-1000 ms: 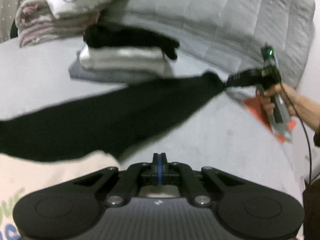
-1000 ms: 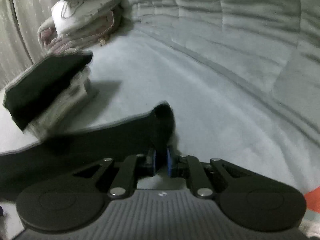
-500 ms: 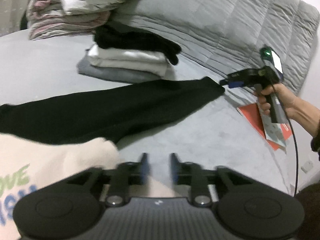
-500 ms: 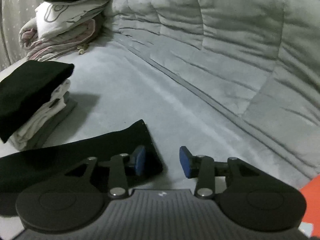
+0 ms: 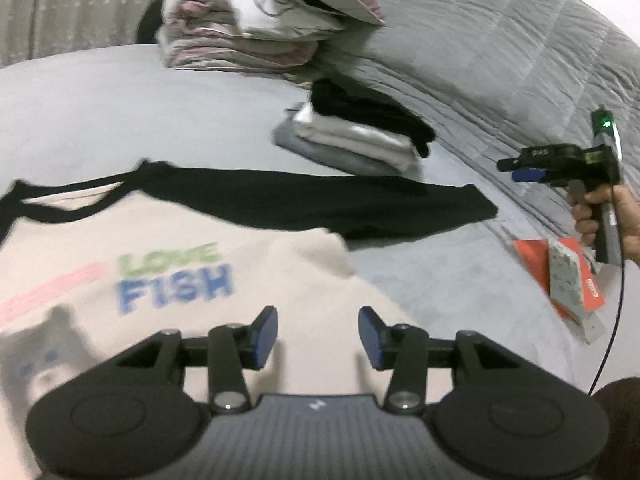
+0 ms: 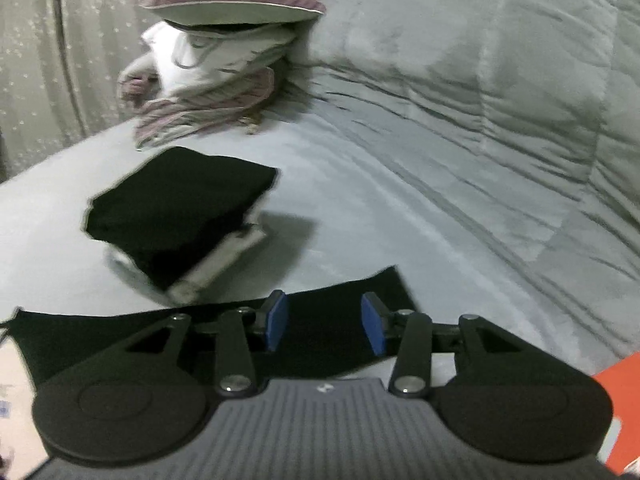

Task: Fold clothes
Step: 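Release the black sleeve with both grippers and lay it flat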

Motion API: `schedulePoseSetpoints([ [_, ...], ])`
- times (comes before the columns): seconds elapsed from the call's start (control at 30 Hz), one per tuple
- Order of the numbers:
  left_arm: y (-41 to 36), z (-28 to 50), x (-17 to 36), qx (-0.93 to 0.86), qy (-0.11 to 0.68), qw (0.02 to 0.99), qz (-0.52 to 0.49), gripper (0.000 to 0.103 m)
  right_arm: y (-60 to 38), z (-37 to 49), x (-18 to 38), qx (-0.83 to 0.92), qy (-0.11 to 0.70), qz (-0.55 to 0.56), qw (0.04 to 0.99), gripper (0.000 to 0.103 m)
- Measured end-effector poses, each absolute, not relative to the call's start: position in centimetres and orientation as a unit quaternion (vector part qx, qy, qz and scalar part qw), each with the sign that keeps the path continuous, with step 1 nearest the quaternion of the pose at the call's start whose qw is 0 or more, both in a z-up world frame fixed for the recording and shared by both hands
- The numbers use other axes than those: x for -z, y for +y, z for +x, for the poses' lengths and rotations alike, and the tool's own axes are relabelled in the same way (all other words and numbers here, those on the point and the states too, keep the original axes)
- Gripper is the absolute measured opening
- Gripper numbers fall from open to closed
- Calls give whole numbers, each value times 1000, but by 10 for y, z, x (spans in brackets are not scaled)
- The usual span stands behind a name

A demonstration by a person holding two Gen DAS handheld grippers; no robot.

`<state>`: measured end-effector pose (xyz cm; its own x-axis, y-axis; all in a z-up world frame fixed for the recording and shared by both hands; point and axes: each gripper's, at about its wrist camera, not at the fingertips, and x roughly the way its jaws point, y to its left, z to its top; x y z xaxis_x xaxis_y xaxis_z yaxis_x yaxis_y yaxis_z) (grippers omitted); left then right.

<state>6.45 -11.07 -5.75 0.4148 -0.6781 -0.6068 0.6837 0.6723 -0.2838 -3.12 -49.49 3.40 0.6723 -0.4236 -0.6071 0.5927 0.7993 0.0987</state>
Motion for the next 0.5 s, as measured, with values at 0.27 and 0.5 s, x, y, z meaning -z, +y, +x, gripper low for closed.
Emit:
schedulePoseSetpoints([
  [0.27,-49,50,51,361,363,858,-23,51,-441,-15,-47,241,297,156,911,46],
  [0.5,6,51,48,310,357,880,-53,56,-380,6,-55,197,304,155,919,48],
])
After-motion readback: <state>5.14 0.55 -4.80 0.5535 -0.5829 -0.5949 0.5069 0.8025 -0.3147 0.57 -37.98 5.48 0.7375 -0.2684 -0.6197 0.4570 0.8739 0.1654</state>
